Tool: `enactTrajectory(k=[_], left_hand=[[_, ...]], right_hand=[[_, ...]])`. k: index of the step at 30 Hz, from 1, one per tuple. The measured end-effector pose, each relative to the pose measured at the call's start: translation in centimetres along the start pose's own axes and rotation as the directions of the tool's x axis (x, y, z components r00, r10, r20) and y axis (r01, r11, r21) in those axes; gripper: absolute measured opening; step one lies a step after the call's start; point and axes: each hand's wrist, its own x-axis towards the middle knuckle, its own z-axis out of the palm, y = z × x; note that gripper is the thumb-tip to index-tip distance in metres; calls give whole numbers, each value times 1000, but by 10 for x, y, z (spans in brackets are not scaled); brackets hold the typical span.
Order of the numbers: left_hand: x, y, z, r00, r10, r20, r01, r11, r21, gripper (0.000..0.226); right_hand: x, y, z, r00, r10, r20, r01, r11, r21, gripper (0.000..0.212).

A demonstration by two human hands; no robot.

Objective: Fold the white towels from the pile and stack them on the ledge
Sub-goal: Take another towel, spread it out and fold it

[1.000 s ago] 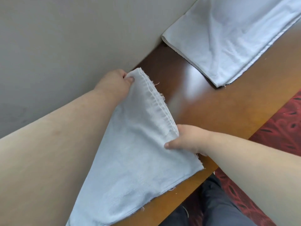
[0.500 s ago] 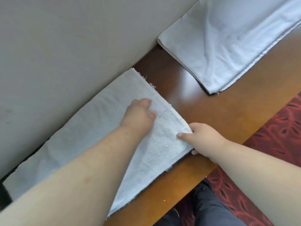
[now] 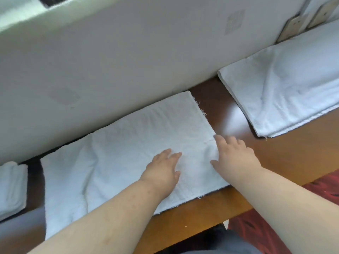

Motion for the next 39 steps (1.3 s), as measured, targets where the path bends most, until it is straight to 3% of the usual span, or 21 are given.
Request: enactTrajectory(k=[2, 4, 6, 8, 11, 14, 18, 21, 23, 25, 27, 29, 33, 35, 39], left_hand=[[-23, -27, -4, 994, -109, 11, 109, 994, -12, 58], [-46, -57, -2, 976, -217, 18, 218, 975, -41, 59], [-70, -86, 2, 945, -327, 19, 327, 941, -84, 59], [-98, -114, 10, 906, -423, 18, 420, 894, -154, 60], [-142, -148, 33, 874, -486, -12, 463, 839, -286, 60], [-176, -168, 60, 885, -462, -60, 404, 825, -395, 62], [-197, -188, 75, 888, -427, -172, 304, 824, -477, 52], [-207, -211, 74, 773, -555, -308, 337, 770, -541, 42], [-211, -233, 77, 658, -690, -300, 400, 659, -638, 43], [-212, -252, 82, 576, -785, -228, 473, 548, -690, 55], [-210, -268, 86, 539, -828, -155, 532, 477, -699, 65], [-211, -279, 88, 533, -842, -83, 545, 417, -728, 63], [-220, -297, 89, 651, -759, -22, 474, 428, -770, 29], [-224, -302, 85, 692, -722, -7, 444, 432, -785, 22], [-228, -314, 74, 697, -710, 102, 441, 312, -842, 21]], right_hand=[[8, -32, -13, 980, -195, 35, 195, 981, -1, 64], [8, -68, -13, 921, -354, 164, 365, 930, -43, 55], [5, -100, -6, 850, -403, 340, 477, 863, -168, 48], [5, -131, -3, 815, -359, 454, 523, 793, -312, 41], [7, -188, -7, 800, -403, 445, 565, 756, -331, 40], [2, -254, -3, 756, -512, 408, 622, 757, -202, 47], [10, -351, 14, 716, -621, 319, 666, 744, -45, 40], [28, -429, 29, 689, -683, 241, 698, 715, 30, 36], [43, -474, 40, 652, -734, 192, 749, 663, -8, 40], [56, -507, 49, 580, -792, 190, 815, 563, -140, 54], [68, -530, 55, 534, -805, 259, 828, 436, -352, 73], [82, -548, 59, 514, -790, 336, 806, 309, -505, 76], [99, -569, 68, 472, -774, 422, 802, 179, -570, 35], [97, -576, 65, 466, -797, 384, 815, 217, -537, 24], [99, -583, 65, 530, -824, 202, 825, 446, -347, 20]])
